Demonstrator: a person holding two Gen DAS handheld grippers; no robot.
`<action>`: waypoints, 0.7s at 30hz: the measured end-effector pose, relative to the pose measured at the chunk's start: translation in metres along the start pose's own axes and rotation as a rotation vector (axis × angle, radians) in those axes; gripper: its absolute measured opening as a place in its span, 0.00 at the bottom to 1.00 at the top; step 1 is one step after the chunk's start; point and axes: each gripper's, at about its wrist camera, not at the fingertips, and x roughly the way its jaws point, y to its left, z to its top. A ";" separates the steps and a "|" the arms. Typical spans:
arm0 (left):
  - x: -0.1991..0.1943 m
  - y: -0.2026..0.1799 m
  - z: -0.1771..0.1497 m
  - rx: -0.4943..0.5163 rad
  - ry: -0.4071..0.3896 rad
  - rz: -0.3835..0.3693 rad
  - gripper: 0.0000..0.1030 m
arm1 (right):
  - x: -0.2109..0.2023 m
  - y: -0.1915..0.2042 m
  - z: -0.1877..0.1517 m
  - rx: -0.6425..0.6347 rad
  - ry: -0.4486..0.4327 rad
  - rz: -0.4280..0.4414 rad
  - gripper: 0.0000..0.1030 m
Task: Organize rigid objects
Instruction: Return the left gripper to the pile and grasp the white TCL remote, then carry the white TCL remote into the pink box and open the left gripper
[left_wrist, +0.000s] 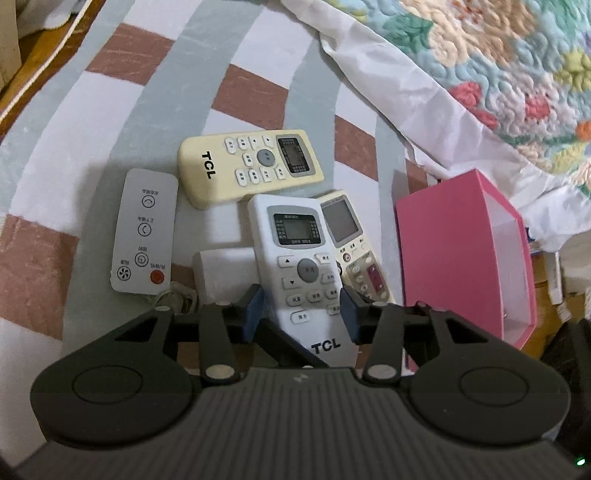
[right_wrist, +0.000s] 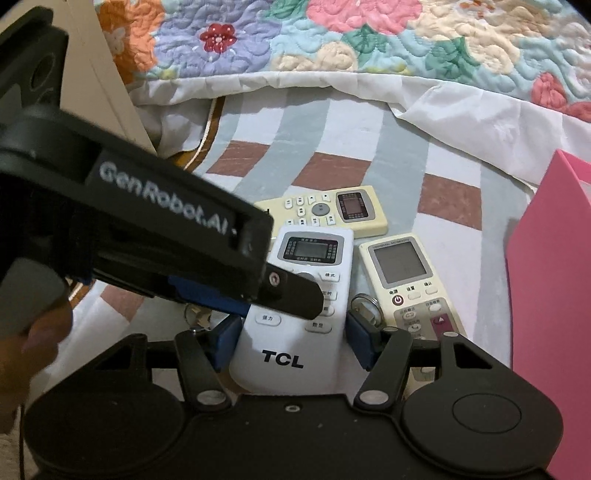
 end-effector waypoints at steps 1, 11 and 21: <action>-0.001 -0.003 -0.003 0.017 -0.002 0.011 0.42 | -0.003 0.001 -0.001 -0.011 -0.009 0.004 0.64; -0.041 -0.034 -0.022 0.144 -0.071 -0.013 0.42 | -0.048 0.014 -0.001 -0.105 -0.095 -0.030 0.64; -0.085 -0.093 -0.035 0.268 -0.126 -0.118 0.42 | -0.129 0.002 0.009 -0.142 -0.170 -0.073 0.64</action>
